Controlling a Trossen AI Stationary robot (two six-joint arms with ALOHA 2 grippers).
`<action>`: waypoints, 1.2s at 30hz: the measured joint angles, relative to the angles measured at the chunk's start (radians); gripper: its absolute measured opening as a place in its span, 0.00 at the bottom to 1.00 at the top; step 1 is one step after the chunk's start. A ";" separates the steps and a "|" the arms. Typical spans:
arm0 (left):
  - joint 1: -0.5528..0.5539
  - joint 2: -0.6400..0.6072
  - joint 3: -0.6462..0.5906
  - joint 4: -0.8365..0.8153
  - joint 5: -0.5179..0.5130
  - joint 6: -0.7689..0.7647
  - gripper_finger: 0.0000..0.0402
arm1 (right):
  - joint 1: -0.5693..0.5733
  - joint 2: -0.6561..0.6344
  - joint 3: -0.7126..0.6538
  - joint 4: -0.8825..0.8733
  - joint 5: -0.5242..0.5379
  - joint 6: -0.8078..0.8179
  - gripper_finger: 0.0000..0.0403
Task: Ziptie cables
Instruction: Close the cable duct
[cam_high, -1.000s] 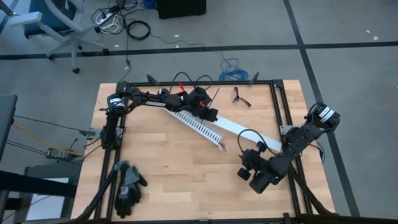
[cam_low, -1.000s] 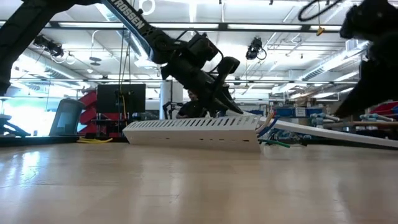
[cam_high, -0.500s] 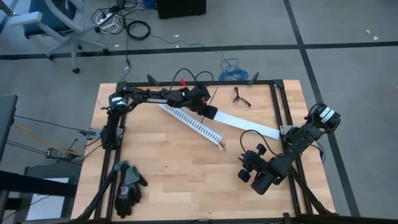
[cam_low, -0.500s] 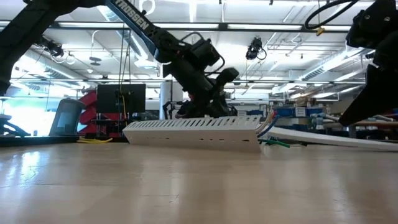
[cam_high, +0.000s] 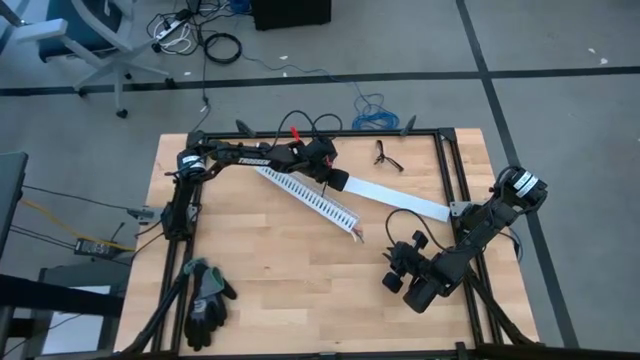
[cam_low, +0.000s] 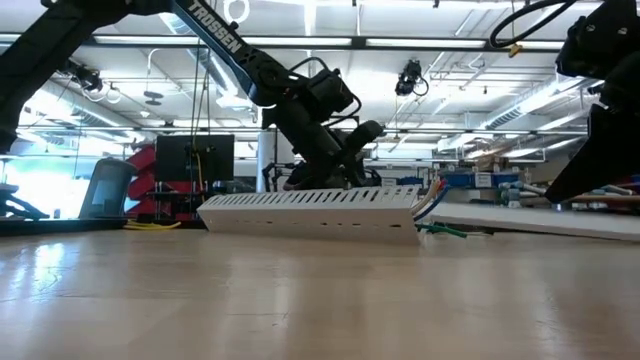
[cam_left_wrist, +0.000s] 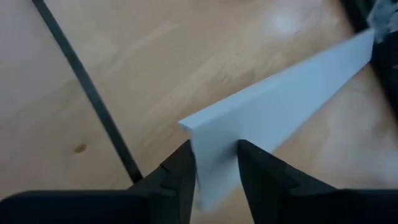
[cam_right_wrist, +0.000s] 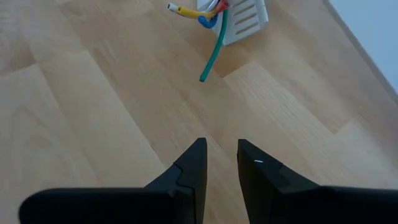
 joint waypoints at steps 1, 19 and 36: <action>0.002 0.000 0.000 -0.010 -0.003 0.012 0.33 | 0.000 0.000 0.000 -0.001 0.000 0.000 0.19; 0.047 -0.002 0.000 -0.061 0.033 0.021 0.35 | 0.000 0.000 0.000 0.000 0.000 -0.001 0.19; 0.028 -0.113 0.001 0.094 0.152 0.213 0.35 | 0.000 0.000 0.001 0.002 0.000 -0.008 0.19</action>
